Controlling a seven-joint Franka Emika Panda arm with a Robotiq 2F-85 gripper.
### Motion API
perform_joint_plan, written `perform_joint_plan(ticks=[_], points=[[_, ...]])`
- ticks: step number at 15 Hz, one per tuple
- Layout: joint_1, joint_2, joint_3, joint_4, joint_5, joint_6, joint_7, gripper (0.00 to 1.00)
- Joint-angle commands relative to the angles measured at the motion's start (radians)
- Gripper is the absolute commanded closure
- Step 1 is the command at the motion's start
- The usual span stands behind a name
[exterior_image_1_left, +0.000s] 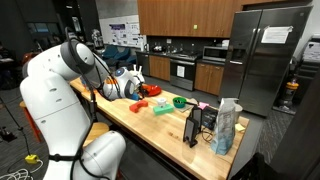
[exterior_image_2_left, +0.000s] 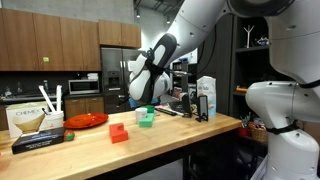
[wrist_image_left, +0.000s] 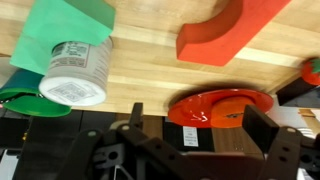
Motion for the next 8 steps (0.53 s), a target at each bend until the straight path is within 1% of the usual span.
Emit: perform_joint_plan(ticks=[1,5,7,8], points=[[-0.023,-0.208,0.088,-0.066,-0.017,-0.022,-0.079,0.00],[-0.095,-0.353,0.244,-0.142,0.012,-0.028,-0.170,0.00],[-0.127,-0.425,0.314,-0.180,0.057,-0.046,-0.231,0.00],[-0.270,-0.466,0.456,-0.197,-0.026,-0.061,-0.170,0.00]])
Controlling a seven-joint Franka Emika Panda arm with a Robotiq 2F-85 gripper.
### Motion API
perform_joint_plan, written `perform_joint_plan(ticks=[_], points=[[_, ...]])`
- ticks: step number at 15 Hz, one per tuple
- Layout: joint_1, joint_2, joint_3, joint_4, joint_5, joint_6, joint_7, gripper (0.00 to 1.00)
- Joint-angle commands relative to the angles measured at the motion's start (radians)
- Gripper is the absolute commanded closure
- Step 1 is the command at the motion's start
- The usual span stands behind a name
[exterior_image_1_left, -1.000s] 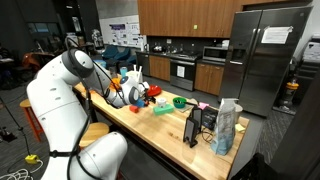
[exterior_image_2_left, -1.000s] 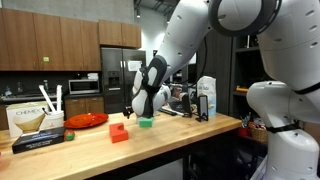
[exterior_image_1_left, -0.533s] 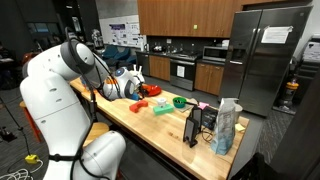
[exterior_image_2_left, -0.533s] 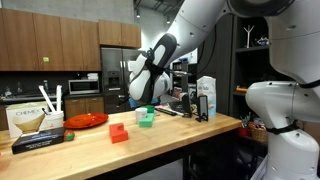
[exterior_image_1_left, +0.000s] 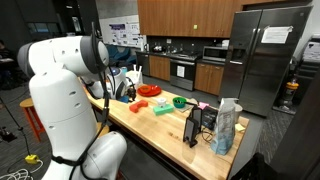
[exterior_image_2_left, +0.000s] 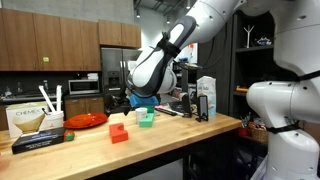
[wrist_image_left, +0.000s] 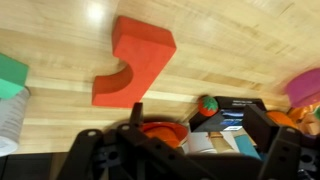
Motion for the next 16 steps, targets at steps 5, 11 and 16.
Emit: perform_joint_plan(ticks=[5,11,16], points=[[-0.023,-0.169,0.070,-0.073,0.259,-0.124,-0.303,0.00],[0.025,-0.051,0.046,-0.026,0.555,-0.010,-0.614,0.00],[-0.005,0.045,0.105,0.059,0.772,-0.033,-0.795,0.00]])
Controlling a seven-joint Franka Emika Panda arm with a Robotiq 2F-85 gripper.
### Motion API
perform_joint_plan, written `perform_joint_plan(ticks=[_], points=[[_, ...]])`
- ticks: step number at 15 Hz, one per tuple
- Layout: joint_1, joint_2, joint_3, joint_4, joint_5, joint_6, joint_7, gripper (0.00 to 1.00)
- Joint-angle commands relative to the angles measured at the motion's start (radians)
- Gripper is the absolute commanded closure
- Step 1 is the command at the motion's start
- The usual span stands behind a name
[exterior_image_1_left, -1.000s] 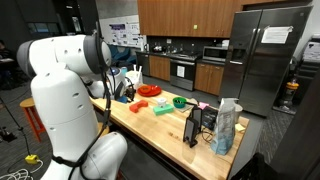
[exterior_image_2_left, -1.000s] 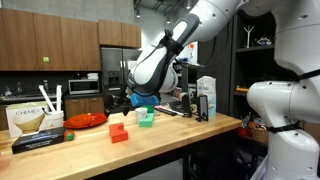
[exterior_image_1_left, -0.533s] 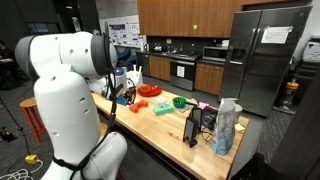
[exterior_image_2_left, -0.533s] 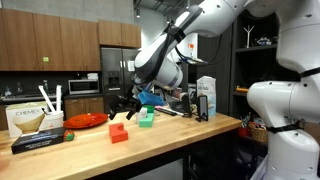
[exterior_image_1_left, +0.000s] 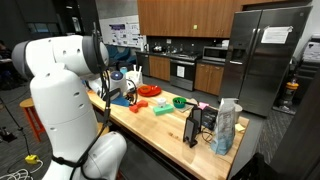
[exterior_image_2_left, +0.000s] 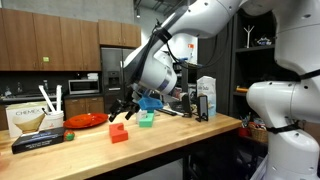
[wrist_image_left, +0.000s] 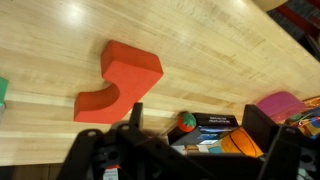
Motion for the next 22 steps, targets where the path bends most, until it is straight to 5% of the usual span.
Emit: perform_joint_plan(ticks=[1,8,14,18,19,20,22], points=[[-0.033,0.095,0.045,0.086,0.160,-0.018,-0.139,0.00],[-0.159,0.320,0.193,0.242,0.421,0.065,-0.470,0.00],[-0.258,0.486,0.292,0.392,0.533,0.168,-0.647,0.00],[-0.302,0.567,0.323,0.464,0.511,0.254,-0.691,0.00],[-0.400,0.551,0.427,0.431,0.298,0.333,-0.533,0.00],[-0.341,0.599,0.355,0.468,0.419,0.326,-0.648,0.00],[-0.377,0.628,0.381,0.456,0.343,0.398,-0.598,0.00]])
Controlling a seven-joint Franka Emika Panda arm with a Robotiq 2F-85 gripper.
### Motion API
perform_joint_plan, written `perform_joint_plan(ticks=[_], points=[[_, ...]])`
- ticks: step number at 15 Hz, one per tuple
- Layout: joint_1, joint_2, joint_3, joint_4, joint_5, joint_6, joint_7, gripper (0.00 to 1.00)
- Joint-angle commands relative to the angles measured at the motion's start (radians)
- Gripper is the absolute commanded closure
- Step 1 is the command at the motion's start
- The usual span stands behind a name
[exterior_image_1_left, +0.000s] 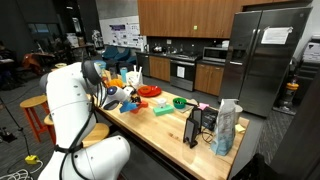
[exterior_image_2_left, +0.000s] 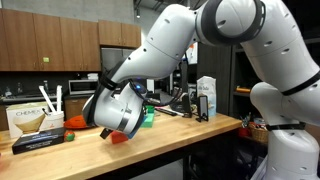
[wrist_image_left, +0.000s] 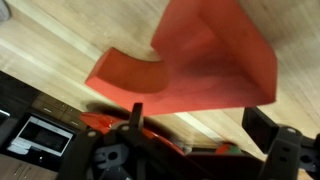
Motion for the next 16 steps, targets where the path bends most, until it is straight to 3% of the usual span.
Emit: perform_joint_plan(ticks=[1,2,3,7,11,16], points=[[-0.044,0.070,0.014,0.012,-0.062,0.114,0.014,0.00],[0.069,0.131,-0.146,0.025,-0.043,0.055,0.034,0.00],[0.075,0.149,-0.166,0.016,-0.037,0.057,0.026,0.00],[0.198,0.302,-0.368,0.016,0.009,0.045,0.047,0.00],[0.258,0.445,-0.472,-0.024,0.130,0.043,0.028,0.00],[0.294,0.520,-0.516,-0.049,0.306,0.046,-0.029,0.00]])
